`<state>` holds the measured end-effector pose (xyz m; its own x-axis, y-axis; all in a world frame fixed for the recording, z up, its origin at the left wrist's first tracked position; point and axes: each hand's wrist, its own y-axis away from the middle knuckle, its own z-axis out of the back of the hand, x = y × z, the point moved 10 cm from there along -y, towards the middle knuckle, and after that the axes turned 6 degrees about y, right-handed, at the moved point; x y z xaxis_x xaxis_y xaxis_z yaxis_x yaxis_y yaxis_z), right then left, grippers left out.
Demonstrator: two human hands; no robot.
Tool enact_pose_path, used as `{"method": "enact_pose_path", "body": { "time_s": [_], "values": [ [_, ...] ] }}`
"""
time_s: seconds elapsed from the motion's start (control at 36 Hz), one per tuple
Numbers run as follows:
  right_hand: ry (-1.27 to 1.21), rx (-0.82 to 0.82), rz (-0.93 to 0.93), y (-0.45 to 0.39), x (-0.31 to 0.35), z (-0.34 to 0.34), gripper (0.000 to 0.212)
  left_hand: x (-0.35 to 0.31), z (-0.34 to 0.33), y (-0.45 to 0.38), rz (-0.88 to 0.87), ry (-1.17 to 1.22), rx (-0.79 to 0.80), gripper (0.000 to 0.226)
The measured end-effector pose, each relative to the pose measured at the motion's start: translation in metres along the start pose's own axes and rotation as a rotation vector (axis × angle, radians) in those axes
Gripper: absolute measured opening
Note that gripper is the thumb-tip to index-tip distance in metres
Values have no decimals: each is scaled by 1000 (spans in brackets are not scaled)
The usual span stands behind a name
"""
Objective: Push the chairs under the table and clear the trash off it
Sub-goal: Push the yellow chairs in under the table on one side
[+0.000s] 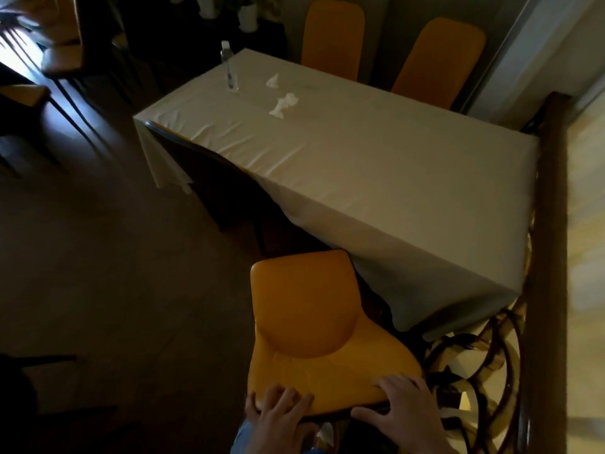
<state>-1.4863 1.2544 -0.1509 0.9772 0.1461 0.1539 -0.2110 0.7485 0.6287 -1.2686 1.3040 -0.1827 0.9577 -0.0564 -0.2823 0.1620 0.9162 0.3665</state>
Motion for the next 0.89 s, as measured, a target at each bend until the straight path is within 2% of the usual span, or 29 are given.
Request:
{"method": "enact_pose_path", "body": {
  "time_s": [0.19,0.28,0.36,0.42,0.53,0.72,0.89],
  "values": [
    [-59,-47,-56,-13,9,4,94,26,3,-19,-8,-35,66,52],
    [-83,-49,-82,-21,14,7,93,37,14,-30,-17,32,124,52],
    [-94,-88,-125,-28,20,13,92,35,29,-49,-126,86,131,77],
    [-99,-131,-157,-35,25,17,97,44,34,-60,-120,190,204,94],
    [-96,-195,-207,-51,34,22,104,55,57,-85,-175,171,233,87],
    [-175,-227,-201,-80,47,35,95,72,86,-132,-260,171,238,92],
    [-167,-202,-198,-110,64,49,77,94,107,-162,-286,148,222,81]
  ]
}}
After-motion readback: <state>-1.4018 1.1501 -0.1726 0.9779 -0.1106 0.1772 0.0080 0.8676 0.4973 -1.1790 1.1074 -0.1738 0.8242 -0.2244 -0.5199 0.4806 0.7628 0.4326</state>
